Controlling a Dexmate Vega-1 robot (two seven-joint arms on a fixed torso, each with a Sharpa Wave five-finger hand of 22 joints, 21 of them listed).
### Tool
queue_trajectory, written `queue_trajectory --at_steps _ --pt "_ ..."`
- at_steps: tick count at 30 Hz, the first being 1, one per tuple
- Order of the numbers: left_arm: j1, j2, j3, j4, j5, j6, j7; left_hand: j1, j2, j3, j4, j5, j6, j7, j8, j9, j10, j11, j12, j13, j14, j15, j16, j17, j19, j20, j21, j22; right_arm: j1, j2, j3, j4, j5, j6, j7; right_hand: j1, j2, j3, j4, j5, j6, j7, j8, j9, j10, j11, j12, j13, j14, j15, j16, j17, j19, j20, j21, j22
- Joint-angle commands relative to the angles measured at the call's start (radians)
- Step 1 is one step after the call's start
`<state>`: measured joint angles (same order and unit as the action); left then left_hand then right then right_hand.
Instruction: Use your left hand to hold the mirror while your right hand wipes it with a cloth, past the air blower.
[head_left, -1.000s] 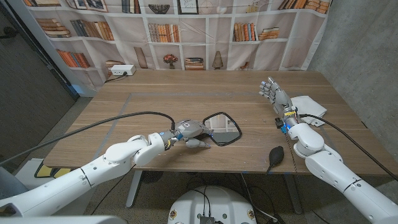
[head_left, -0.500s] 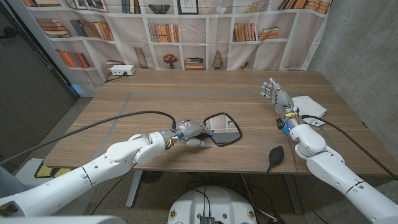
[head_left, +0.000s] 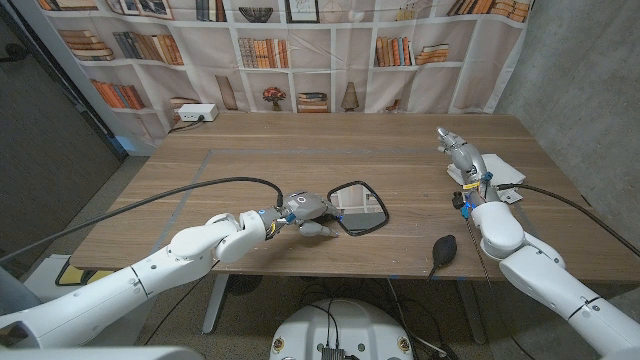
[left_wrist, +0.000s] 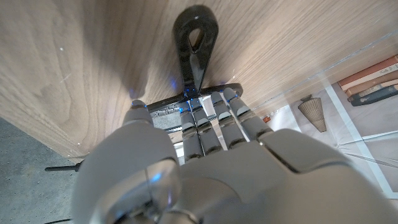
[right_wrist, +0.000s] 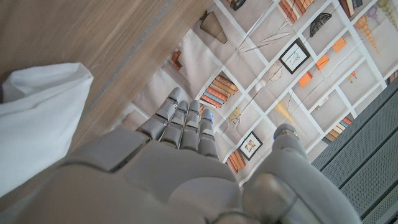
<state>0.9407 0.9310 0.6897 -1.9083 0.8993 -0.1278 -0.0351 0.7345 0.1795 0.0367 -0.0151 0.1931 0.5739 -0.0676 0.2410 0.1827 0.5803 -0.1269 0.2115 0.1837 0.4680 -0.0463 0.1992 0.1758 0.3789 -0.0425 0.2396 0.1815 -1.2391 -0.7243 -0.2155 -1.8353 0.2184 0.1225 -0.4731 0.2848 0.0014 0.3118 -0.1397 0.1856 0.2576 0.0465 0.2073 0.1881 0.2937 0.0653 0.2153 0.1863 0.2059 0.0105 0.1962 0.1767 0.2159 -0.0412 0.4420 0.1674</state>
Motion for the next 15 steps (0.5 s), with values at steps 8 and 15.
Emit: queue_trajectory --at_steps 8,15 --pt "-0.022 0.002 0.001 0.023 -0.013 -0.032 0.002 0.012 -0.004 0.014 -0.005 0.005 0.014 0.000 -0.001 0.002 0.014 0.001 0.003 0.001 0.011 -0.091 -0.003 0.002 0.014 -0.026 0.005 0.003 0.005 -0.066 0.047 -0.031 -0.137 -0.223 -0.105 0.048 0.004 0.011 -0.016 0.003 0.005 0.005 0.000 0.005 -0.009 -0.012 0.004 0.001 -0.006 -0.004 -0.006 0.002 -0.008 -0.034 -0.025 0.004" --pt "-0.030 0.006 -0.003 0.021 -0.023 -0.040 -0.012 0.017 -0.004 0.021 -0.007 0.007 0.021 0.002 -0.002 0.002 0.018 0.003 0.001 0.002 0.015 -0.093 -0.004 0.002 0.022 -0.029 0.007 0.003 0.036 -0.089 0.055 0.021 -0.117 -0.192 -0.061 0.062 0.001 0.012 -0.021 0.004 0.011 -0.001 0.000 0.005 -0.003 -0.020 0.005 0.001 0.001 -0.012 -0.004 0.001 0.004 -0.040 -0.028 0.004"
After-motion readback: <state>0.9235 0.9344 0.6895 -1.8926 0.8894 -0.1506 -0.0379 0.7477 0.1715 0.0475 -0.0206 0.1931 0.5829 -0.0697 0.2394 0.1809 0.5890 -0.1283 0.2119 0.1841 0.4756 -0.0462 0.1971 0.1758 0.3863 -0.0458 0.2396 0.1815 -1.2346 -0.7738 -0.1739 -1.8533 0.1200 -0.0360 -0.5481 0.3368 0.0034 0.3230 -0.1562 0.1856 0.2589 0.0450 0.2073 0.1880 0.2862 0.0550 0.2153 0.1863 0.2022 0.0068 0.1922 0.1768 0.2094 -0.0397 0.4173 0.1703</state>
